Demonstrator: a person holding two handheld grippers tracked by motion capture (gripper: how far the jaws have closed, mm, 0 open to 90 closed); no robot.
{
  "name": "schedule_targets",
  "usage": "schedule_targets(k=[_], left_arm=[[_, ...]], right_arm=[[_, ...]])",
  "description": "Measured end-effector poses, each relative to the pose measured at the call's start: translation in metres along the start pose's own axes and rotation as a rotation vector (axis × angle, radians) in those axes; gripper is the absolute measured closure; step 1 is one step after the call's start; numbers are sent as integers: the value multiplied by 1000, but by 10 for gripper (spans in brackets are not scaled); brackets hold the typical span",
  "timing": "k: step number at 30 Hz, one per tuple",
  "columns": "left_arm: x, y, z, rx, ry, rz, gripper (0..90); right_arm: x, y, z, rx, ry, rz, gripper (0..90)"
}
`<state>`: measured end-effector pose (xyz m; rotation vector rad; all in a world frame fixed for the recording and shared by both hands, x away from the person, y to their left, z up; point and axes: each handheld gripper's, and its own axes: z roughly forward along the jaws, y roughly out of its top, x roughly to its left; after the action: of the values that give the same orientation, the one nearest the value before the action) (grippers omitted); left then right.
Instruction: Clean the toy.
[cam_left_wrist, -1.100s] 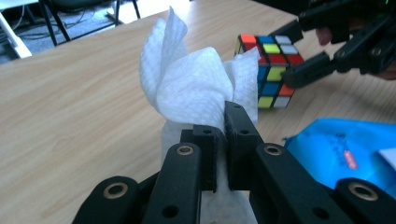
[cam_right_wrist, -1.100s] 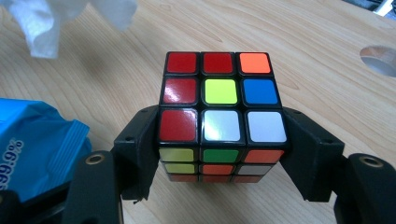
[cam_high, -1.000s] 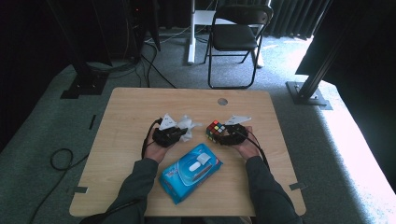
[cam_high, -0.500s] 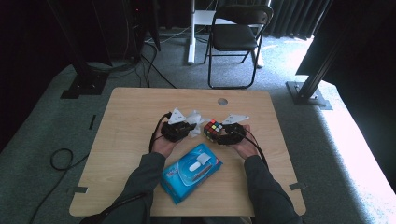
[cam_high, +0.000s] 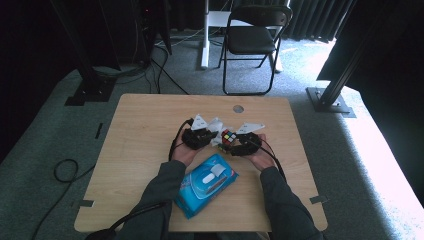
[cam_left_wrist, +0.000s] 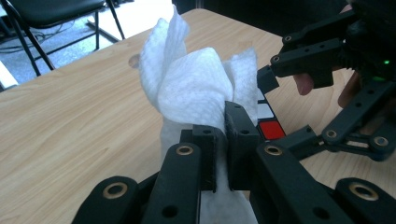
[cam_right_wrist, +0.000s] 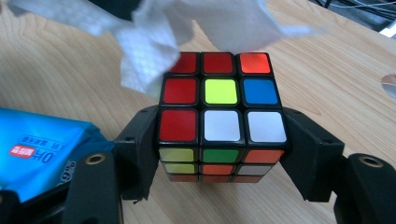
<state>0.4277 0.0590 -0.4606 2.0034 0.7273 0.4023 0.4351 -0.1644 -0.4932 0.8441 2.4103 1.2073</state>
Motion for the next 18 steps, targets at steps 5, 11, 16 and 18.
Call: schedule_targets(k=[5,11,16,18], left_arm=[[0,-2,7,23,6,6,847],[1,-3,7,20,12,4,847],[-1,-2,7,24,10,12,846],[-3,-2,7,23,5,14,846]], right_arm=[[2,2,0,-5,7,-9,345],[4,6,0,-6,9,-12,345],[5,7,1,-5,7,-16,345],[5,7,1,-3,8,-18,345]])
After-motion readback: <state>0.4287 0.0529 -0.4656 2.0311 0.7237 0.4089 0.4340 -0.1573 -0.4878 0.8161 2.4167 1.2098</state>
